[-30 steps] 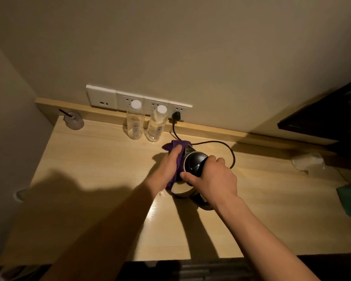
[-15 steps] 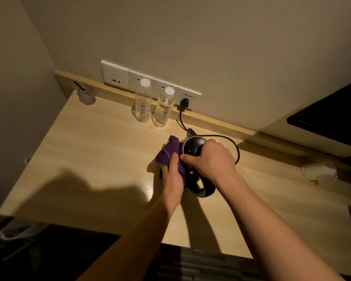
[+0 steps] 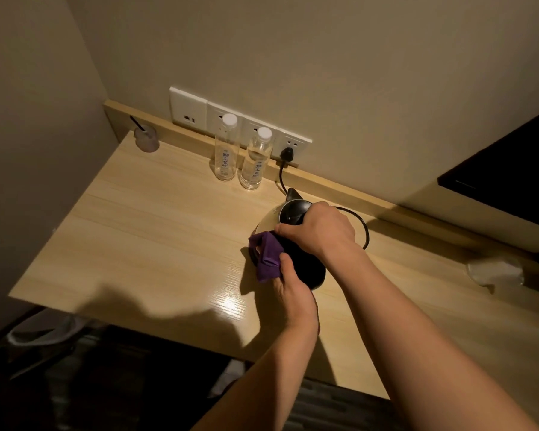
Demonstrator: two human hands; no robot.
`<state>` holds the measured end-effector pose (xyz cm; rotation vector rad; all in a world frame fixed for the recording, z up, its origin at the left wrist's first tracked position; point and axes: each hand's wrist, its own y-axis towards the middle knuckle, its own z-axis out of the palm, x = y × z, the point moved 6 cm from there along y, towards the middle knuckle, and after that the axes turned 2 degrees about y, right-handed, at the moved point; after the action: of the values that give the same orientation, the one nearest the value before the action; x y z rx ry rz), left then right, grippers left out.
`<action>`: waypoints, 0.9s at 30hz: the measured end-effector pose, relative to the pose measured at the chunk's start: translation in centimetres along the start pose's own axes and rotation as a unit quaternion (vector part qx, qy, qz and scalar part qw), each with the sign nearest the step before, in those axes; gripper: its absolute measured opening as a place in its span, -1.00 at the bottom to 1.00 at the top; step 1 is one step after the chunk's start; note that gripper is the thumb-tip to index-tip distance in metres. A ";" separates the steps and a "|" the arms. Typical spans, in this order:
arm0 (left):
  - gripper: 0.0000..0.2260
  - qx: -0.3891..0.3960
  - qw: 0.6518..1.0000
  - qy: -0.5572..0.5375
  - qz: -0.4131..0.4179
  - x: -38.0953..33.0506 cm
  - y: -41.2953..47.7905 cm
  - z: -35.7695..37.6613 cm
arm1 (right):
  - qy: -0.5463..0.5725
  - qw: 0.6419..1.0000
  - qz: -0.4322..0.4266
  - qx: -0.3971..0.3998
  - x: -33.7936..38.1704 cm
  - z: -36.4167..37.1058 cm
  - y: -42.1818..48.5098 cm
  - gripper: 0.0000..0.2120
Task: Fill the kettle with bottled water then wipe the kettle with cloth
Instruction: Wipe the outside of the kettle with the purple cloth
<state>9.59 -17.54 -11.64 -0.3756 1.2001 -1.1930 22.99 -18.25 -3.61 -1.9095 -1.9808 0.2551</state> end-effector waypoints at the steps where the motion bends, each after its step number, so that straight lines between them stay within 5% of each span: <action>1: -0.55 -0.002 1.000 -0.012 -0.012 -0.3 -0.2 -0.3 | 0.002 1.000 -0.001 0.001 0.0 0.0 0.0 -0.27; 9: -0.50 0.161 0.965 -0.166 -0.121 -7.3 1.1 -5.2 | 0.012 1.000 0.007 -0.008 -0.4 0.0 -0.3 -0.34; 16: -0.56 0.252 0.950 -0.130 -0.131 -17.2 -0.3 -7.2 | -0.007 1.000 0.003 0.002 -1.1 -0.1 0.7 -0.40; 27: -0.51 0.300 0.948 -0.010 -0.105 -24.5 -0.5 -5.3 | -0.056 0.991 -0.087 0.085 -1.7 -1.8 2.3 -0.14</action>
<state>7.41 4.99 -0.84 -0.0526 0.7358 -1.6638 25.82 -19.98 -3.13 -1.6387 -2.1087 0.4753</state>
